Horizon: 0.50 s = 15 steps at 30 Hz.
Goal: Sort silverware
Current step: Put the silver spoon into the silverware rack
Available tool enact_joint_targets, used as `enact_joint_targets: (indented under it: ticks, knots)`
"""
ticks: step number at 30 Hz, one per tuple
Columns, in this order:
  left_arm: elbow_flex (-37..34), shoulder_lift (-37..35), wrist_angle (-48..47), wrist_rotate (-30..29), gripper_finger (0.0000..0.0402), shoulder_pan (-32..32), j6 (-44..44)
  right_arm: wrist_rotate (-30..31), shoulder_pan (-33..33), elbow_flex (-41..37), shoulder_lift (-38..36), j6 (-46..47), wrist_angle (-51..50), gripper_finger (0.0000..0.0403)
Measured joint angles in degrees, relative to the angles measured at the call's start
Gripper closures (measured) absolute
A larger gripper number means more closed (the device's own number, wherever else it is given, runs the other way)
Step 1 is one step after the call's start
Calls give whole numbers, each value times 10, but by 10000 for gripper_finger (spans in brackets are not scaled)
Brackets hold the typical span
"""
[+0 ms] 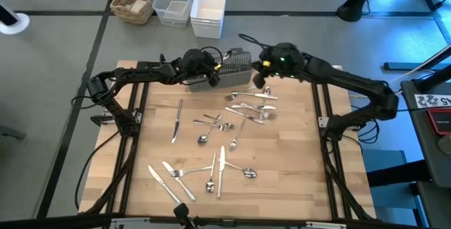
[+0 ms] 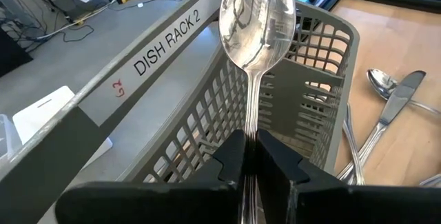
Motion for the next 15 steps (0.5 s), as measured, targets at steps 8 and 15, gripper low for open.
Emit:
enact_joint_targets:
  ticks: [8, 15]
  knots:
    - [0, 0, 0, 1, 383, -1, 0, -74, -28, 0, 86, 74, 45, 364]
    - [0, 0, -1, 2, 383, -1, 0, -87, -48, 0, 142, 108, 77, 283]
